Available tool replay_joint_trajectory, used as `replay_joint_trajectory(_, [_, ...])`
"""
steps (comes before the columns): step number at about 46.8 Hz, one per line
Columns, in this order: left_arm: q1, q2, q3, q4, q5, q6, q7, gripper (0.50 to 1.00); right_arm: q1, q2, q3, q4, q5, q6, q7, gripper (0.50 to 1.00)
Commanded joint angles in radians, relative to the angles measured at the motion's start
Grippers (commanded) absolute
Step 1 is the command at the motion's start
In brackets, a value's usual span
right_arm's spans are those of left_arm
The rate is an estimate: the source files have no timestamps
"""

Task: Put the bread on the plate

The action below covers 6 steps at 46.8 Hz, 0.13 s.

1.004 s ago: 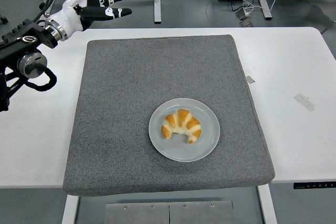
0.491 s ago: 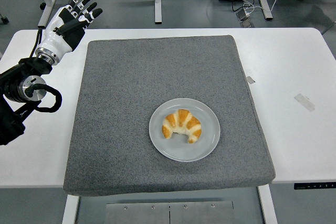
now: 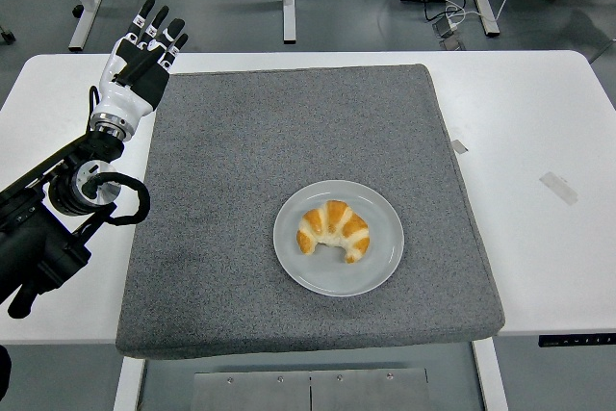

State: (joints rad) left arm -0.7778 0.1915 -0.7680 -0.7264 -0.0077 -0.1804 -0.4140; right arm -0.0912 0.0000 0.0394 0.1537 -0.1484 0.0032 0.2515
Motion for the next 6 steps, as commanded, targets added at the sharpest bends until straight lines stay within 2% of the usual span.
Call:
replay_joint_trajectory(1, [0.000, -0.004, -0.001, 0.002, 0.000, 0.001, 0.000, 0.978, 0.001, 0.000, -0.001, 0.000, 0.001, 0.000, 0.000, 1.000])
replay_joint_trajectory(6, [0.000, -0.006, -0.002, 0.002, -0.001, 0.007, -0.005, 0.978, 0.001, 0.000, -0.001, 0.000, 0.000, 0.000, 0.000, 1.000])
